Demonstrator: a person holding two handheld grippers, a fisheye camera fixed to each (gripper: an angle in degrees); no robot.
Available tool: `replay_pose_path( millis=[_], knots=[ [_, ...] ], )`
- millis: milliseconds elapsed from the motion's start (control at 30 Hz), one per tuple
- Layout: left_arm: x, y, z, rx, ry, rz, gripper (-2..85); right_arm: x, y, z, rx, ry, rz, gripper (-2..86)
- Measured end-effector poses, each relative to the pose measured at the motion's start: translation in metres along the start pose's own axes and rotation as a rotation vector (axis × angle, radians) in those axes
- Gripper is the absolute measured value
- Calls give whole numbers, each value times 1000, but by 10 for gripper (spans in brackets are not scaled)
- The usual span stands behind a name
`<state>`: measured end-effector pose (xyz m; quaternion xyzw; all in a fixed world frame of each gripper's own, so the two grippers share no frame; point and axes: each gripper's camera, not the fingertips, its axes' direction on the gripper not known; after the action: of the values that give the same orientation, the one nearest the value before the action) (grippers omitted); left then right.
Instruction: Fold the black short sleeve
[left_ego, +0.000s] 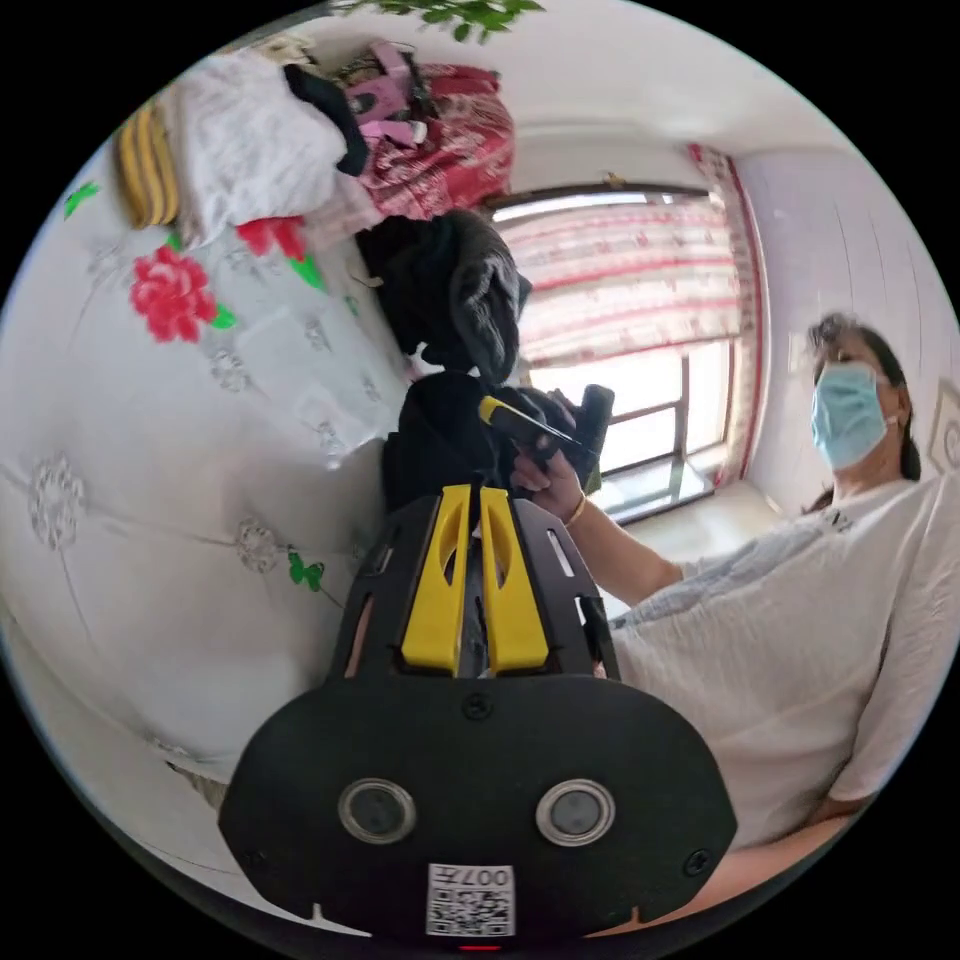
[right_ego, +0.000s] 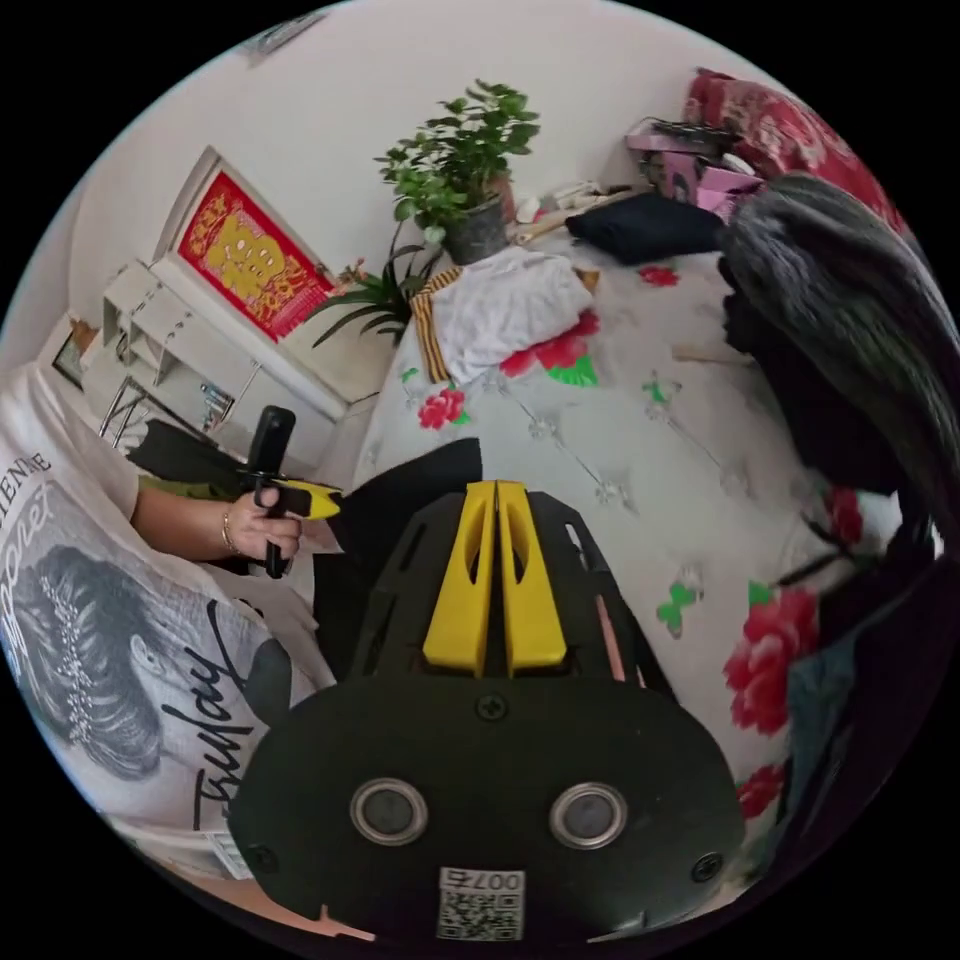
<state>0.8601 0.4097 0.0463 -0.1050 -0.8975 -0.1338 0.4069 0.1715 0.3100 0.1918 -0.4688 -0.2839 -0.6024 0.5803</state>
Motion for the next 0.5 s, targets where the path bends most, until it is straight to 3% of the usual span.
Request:
replay_pose_path(
  millis=[167,267,367,500],
  knots=[
    [38,-18,44,-257,-115,210,-9,30,76,17,-73,-29,304,6],
    [20,-24,50,-218,-84,125,-9,30,81,16,-14,-118,391,22],
    [5,-29,48,-145,-46,39,-9,15,47,12,24,-132,302,40],
    [-9,-28,43,-78,-12,-53,-9,-11,-24,41,-171,-94,114,63]
  ],
)
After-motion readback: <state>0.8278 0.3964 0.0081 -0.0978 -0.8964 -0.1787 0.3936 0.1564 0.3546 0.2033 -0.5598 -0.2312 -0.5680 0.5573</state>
